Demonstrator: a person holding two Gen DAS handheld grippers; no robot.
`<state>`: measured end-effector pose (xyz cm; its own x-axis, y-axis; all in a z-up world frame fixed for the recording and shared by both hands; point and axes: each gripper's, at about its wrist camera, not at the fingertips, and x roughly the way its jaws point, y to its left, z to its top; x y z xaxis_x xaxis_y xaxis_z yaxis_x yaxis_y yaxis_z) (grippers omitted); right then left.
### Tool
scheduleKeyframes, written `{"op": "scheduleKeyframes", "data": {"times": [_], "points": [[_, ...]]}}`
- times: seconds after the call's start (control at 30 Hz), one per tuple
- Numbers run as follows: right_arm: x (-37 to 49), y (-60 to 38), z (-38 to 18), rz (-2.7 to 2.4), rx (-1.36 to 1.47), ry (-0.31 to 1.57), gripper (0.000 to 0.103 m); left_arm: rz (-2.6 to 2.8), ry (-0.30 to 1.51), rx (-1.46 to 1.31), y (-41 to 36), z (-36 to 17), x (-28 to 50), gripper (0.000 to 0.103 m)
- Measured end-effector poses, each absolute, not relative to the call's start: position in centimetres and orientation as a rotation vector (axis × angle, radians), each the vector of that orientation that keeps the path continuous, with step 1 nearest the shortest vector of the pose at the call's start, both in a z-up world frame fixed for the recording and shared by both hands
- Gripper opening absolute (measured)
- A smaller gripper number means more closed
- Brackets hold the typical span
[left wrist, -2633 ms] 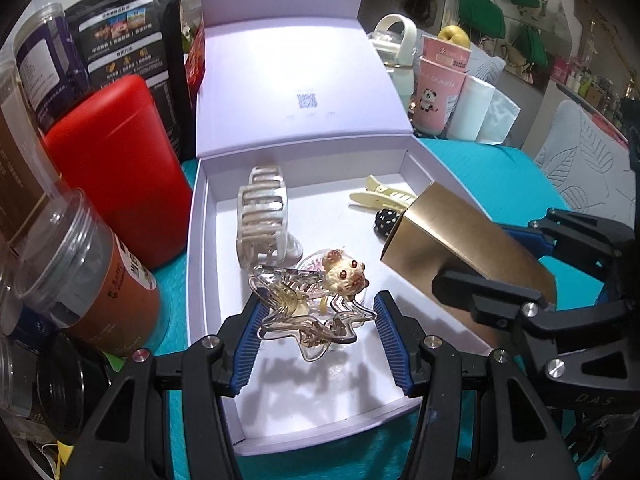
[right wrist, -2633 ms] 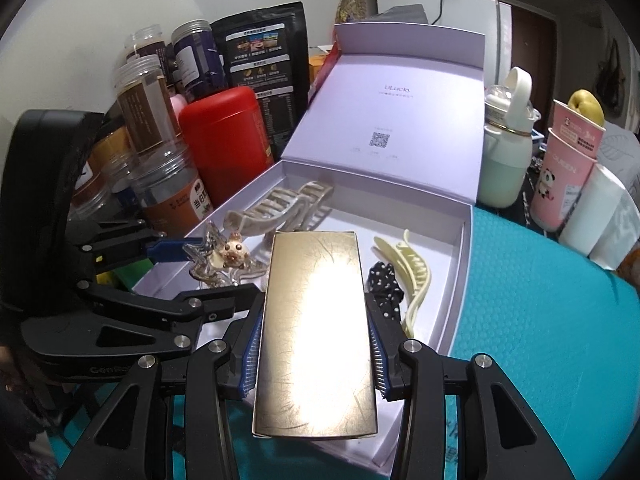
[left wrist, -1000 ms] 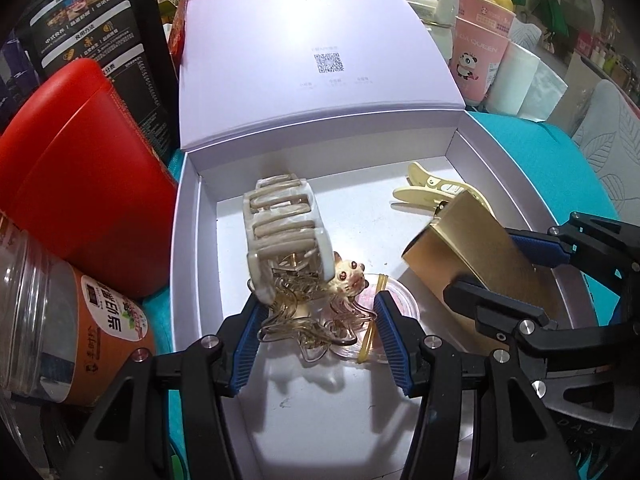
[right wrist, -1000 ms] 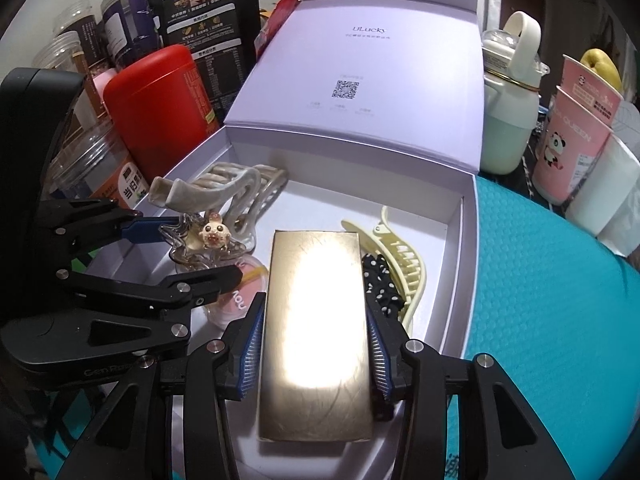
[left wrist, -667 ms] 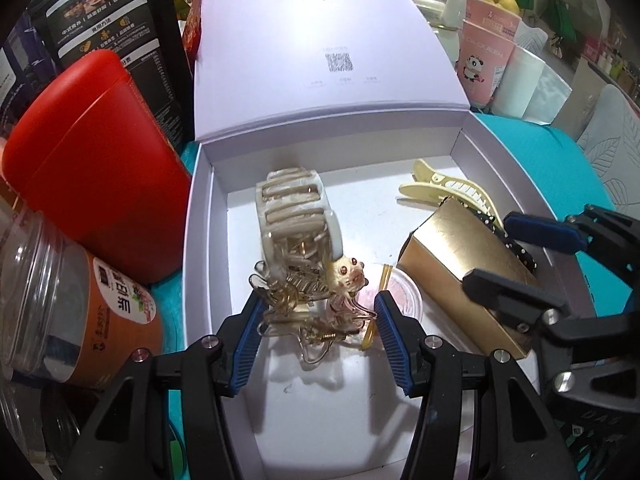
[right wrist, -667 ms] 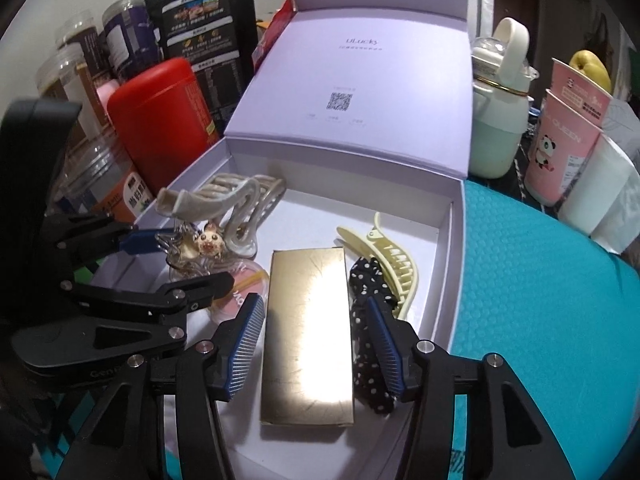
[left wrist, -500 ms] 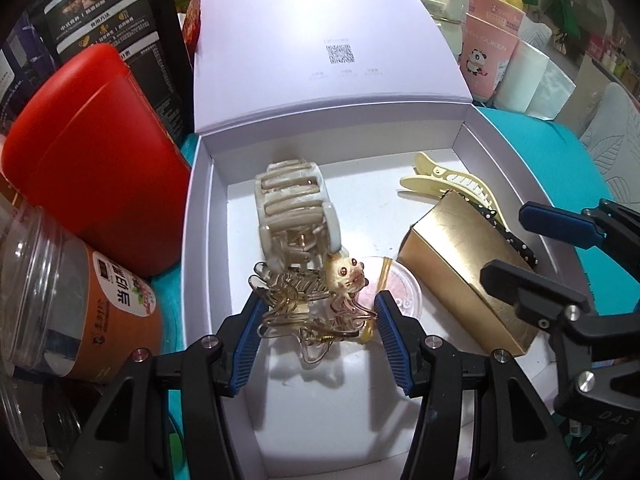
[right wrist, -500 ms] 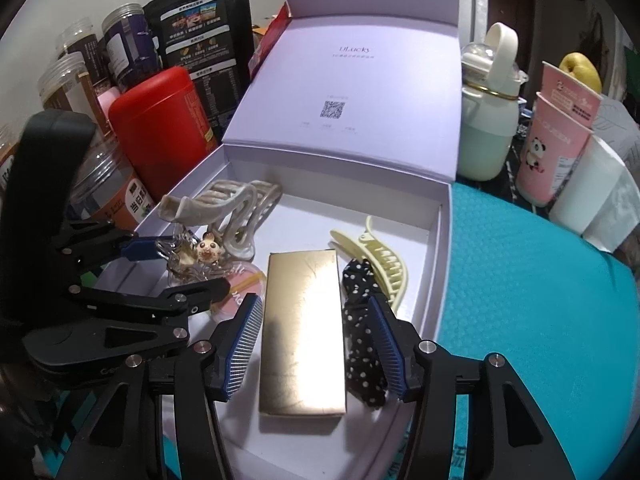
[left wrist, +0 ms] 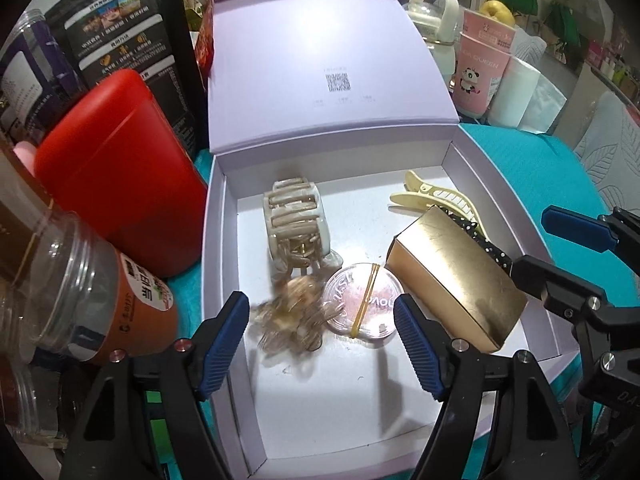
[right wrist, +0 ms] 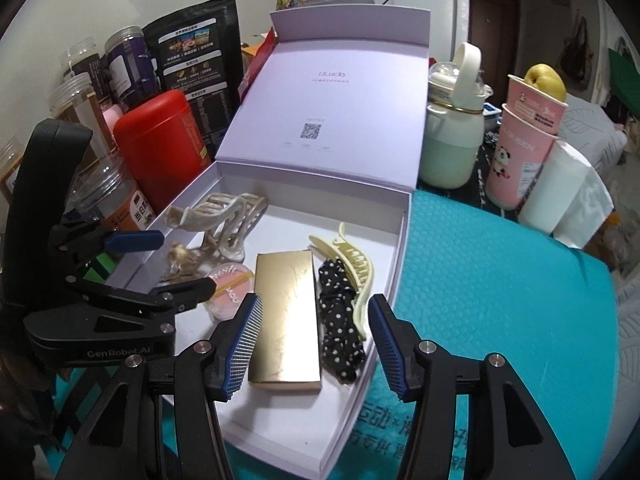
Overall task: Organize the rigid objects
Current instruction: 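Withdraw both grippers from the box toward the pink compact and purple palette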
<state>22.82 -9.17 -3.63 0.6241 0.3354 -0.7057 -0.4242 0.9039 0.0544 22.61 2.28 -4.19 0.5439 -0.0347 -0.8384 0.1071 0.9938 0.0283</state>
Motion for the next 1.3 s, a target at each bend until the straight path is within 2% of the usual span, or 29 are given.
{"op": "scheduleKeyframes", "data": {"times": [1.0,1.1,1.3], "points": [[15.1,-10.1,3.8,0.425,-0.120,0.572,0.055,-0.121,0.779,0.110,1.5,4.7,15.6,0.074],[13.9,-10.4,4.3,0.427,-0.116,0.557,0.059,-0.128,0.758,0.126,1.1,5.4,14.4,0.074],[11.6,-10.9,4.7,0.419,-0.109,0.536,0.059,-0.157,0.724,0.142,0.4,6.1,12.0,0.074]]}}
